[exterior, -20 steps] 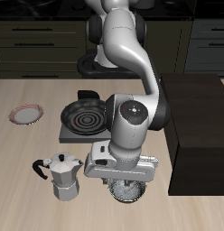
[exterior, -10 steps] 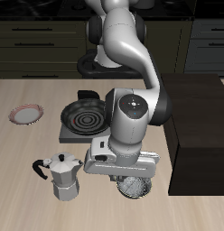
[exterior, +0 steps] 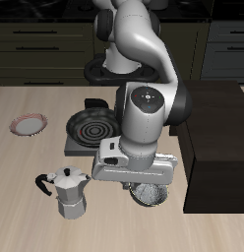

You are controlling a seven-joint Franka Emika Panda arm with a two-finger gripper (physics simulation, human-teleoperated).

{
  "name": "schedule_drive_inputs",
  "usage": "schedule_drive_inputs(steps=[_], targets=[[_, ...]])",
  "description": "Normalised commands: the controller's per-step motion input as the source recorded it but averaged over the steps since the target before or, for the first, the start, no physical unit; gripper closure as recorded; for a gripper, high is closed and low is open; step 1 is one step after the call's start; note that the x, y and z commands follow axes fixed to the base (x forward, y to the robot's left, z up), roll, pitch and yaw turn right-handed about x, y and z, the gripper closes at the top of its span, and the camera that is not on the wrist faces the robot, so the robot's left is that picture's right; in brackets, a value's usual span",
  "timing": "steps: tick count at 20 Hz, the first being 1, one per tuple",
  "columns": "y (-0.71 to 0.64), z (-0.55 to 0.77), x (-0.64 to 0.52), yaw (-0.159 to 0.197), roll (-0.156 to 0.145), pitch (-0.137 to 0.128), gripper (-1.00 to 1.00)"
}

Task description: Place the bowl on the plate

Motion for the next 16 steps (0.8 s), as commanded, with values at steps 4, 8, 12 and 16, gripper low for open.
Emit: schedule_drive_inputs(steps=[4, 8, 12, 16], targets=[[0.07, 0.17, -0.03, 0.002, 0.016, -0.029, 1.0], [0.11, 0.13, -0.06, -0.009, 0.014, -0.009, 1.0], [0.05, 0.26, -0.11, 0.014, 0.012, -0.019, 1.0], [-0.09, 0.31, -0.08, 0.012, -0.009, -0.029, 1.0]])
